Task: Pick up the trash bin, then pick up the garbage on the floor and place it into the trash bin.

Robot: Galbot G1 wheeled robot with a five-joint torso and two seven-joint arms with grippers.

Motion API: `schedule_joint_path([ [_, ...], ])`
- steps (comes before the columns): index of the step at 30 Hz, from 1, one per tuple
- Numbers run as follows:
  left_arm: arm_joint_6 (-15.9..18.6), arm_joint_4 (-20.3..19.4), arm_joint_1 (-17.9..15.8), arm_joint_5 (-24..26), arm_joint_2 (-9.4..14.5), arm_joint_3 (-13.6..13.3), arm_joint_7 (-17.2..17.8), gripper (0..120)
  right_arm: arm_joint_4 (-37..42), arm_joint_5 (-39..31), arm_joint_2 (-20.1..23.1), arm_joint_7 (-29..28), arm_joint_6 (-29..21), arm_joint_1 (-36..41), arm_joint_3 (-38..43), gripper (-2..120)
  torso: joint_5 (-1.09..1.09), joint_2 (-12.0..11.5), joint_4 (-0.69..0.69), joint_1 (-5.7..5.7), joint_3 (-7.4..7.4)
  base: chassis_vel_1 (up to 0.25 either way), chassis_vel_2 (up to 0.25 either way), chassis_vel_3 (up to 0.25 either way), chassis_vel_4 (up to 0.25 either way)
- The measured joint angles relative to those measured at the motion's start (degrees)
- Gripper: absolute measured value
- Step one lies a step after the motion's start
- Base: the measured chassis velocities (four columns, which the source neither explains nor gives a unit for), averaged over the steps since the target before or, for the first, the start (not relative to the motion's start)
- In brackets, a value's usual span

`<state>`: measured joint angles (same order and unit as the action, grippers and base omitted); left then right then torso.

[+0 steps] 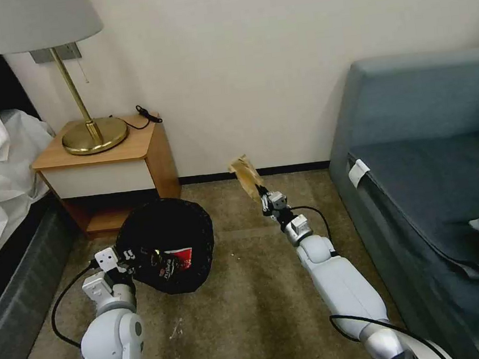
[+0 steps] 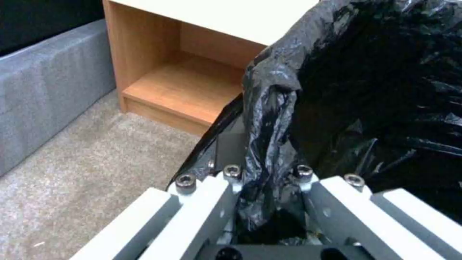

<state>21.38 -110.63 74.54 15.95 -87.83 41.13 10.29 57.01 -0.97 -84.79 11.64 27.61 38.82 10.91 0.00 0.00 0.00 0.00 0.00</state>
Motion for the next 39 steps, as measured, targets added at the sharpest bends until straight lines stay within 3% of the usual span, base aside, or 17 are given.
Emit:
schedule_joint_path([
  [17, -0.3, 1.8, -1.2, -0.1, -0.1, -0.4, -0.1, 3, 20.4, -2.4, 0.4, -3.1, -6.5, 2.5, -11.7, 0, -0.01, 0.0, 0.00, 0.00, 0.00, 0.000, 0.000, 0.000, 0.000],
  [39, -0.3, 1.3, -0.7, -0.6, -0.8, -0.7, 0.2, 3, 20.9, 2.0, -1.0, -2.9, -5.8, 8.1, -20.6, 0, 0.00, 0.0, 0.00, 0.00, 0.00, 0.000, 0.000, 0.000, 0.000],
])
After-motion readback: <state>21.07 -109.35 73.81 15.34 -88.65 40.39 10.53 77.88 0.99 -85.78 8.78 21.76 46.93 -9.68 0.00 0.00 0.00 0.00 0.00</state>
